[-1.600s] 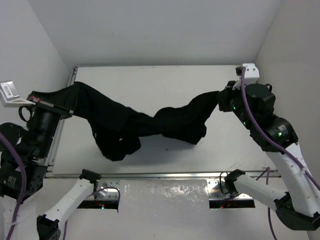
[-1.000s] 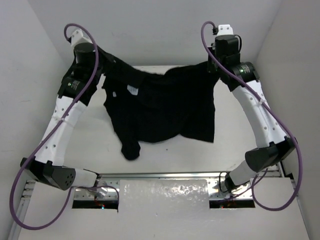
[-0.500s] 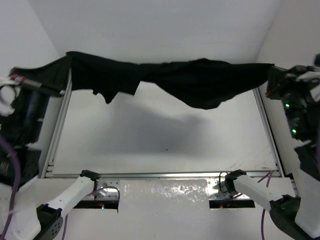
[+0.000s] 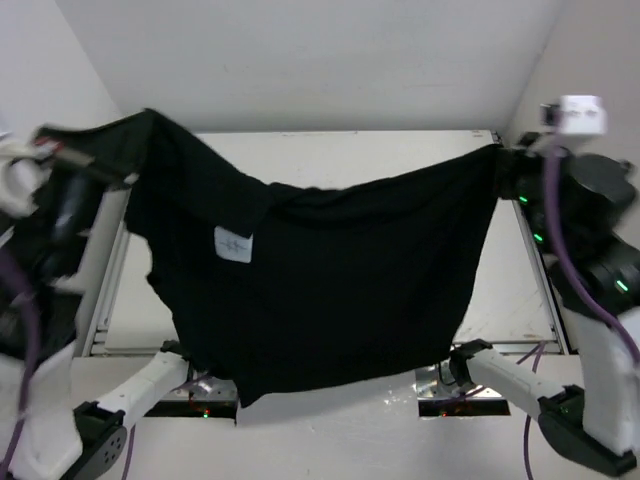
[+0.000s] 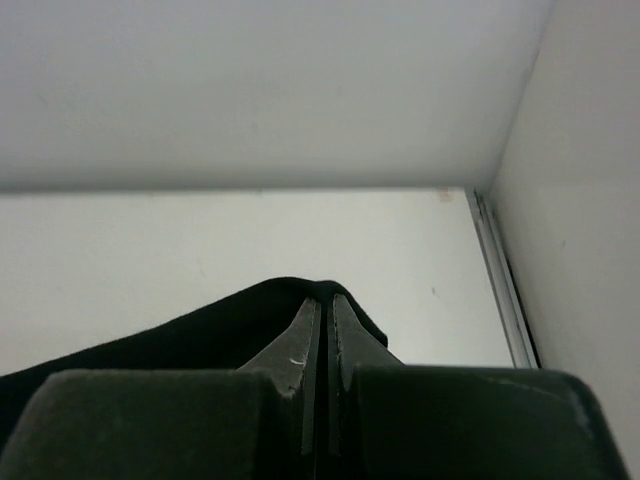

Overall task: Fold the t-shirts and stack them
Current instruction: Flatten out the tshirt

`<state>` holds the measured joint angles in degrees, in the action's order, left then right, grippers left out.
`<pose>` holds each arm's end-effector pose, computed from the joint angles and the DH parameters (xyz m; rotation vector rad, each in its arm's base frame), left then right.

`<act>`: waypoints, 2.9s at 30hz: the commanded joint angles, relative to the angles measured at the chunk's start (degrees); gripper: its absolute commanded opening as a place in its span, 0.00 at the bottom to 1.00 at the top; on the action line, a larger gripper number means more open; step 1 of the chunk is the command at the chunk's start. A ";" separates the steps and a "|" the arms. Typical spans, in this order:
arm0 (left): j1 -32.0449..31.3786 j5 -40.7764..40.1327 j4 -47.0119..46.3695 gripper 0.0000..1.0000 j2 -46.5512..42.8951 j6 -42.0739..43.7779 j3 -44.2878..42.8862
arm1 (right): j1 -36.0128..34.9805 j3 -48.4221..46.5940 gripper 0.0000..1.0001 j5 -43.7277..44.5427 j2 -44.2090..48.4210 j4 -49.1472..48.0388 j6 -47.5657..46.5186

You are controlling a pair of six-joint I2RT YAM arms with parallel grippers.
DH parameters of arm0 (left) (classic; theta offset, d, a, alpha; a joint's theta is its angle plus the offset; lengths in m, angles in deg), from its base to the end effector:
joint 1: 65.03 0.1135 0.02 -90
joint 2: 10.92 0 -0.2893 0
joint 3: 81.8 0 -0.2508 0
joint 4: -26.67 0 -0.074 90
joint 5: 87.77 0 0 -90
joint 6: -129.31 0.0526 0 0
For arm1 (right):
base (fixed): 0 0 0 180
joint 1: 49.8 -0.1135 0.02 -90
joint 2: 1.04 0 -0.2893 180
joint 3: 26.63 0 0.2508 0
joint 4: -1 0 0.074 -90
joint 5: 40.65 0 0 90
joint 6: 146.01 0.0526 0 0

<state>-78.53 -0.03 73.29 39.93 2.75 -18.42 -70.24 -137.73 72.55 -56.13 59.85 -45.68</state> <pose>0.0587 -0.0120 0.6081 -0.2883 1.2371 -0.7326 0.1167 0.0214 0.5526 0.1690 1.6082 0.0866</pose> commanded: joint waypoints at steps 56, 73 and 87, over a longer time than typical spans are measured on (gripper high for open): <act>-24.21 -10.13 -19.40 0.68 31.14 -12.66 67.45 | 27.13 40.57 0.96 -14.68 -41.66 -25.16 15.95; -13.34 -31.05 1.24 0.00 0.40 -20.23 60.96 | 23.97 41.70 0.33 -16.96 -41.07 -24.28 14.11; -10.41 -26.48 0.54 0.00 1.01 -16.44 60.06 | 18.19 53.64 0.48 -29.07 -31.67 -22.15 18.14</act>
<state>-89.15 -27.22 74.58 41.94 -14.87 41.40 -48.02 -88.59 53.04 -90.71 38.89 -29.18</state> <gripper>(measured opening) 0.022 0.488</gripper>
